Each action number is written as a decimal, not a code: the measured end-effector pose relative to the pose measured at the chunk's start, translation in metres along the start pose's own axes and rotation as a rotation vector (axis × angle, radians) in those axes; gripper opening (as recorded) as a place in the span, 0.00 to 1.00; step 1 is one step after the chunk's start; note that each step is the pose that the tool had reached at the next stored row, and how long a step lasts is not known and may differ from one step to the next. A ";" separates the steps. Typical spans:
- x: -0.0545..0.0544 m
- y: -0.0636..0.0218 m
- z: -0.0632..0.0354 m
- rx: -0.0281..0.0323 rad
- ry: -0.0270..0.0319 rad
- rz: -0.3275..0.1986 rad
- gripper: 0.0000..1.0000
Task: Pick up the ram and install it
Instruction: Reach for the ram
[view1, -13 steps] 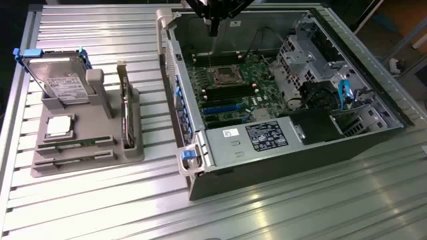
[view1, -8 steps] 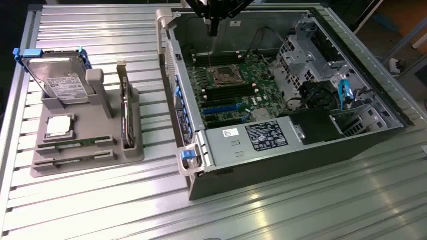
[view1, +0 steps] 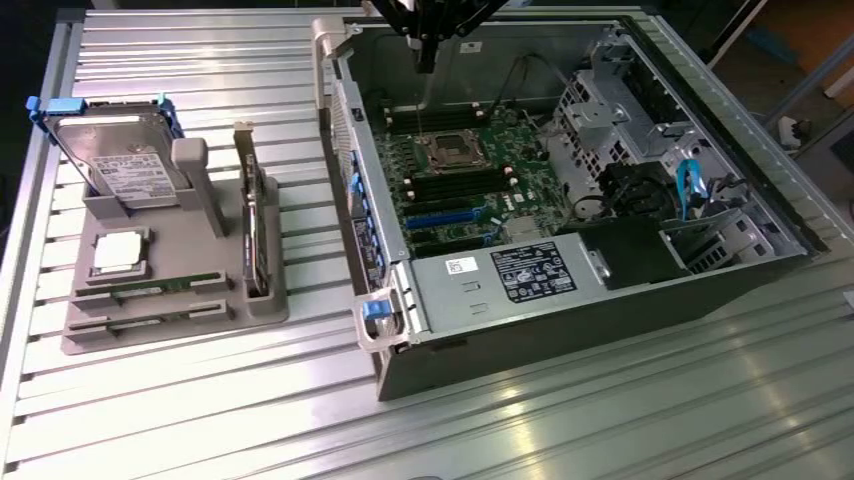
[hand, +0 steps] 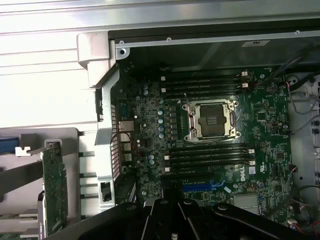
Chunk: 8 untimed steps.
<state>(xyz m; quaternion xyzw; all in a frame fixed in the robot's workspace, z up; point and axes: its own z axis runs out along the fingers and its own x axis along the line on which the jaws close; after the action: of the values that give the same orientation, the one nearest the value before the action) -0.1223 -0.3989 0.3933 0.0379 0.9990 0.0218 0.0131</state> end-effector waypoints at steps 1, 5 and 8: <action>0.001 -0.0001 0.0001 -0.0001 -0.0001 0.000 0.11; 0.007 -0.0006 -0.0001 0.0001 0.0001 0.000 0.11; 0.012 -0.0010 -0.0002 0.0001 0.0000 0.000 0.11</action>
<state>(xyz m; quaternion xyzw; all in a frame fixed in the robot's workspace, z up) -0.1348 -0.3989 0.3931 0.0379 0.9990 0.0217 0.0131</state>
